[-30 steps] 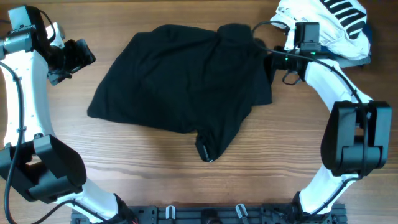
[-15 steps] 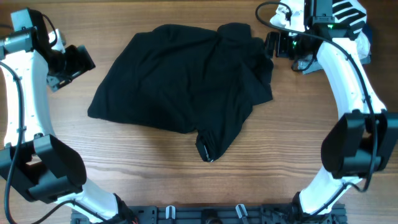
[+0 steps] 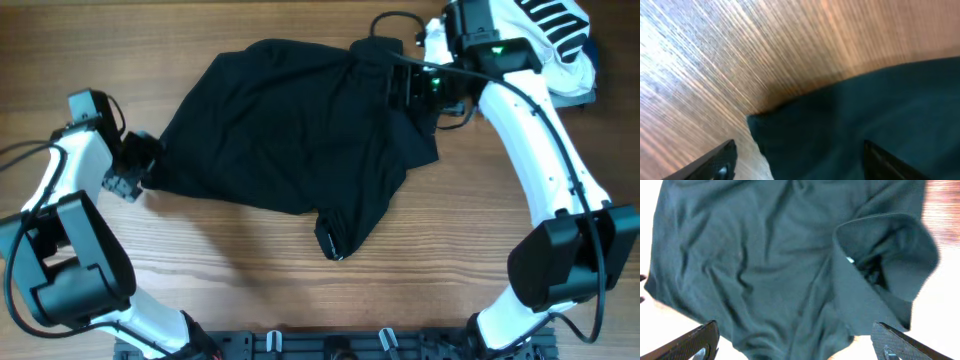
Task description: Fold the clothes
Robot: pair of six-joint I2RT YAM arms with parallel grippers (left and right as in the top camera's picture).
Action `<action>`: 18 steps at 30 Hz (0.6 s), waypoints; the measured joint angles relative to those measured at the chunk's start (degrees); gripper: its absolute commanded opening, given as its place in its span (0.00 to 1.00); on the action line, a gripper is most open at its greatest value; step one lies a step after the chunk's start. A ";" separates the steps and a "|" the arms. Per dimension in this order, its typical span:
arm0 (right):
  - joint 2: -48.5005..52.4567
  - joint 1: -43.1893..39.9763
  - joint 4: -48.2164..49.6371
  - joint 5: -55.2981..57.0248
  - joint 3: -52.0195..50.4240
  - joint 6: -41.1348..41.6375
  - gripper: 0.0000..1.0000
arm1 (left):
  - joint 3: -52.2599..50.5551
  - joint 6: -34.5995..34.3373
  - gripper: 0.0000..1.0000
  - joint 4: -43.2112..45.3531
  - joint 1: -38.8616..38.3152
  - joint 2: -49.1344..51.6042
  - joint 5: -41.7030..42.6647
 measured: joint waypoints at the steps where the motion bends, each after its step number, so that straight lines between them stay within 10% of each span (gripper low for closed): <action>1: 0.00 0.61 0.04 -0.02 0.00 0.00 0.95 | -1.46 -0.26 0.71 1.44 0.09 0.00 -0.07; 7: 0.00 2.05 -0.04 -0.02 0.00 -0.02 0.91 | -5.49 -2.03 0.69 6.29 0.09 -0.55 -0.17; 12: 0.00 2.29 -3.15 -0.07 0.00 -0.20 0.85 | -9.07 -3.72 0.04 14.12 0.13 -2.05 -0.61; 18: 0.00 4.13 -10.95 -0.04 0.00 -1.14 0.75 | -10.03 -4.11 0.04 15.67 0.17 -1.88 -0.72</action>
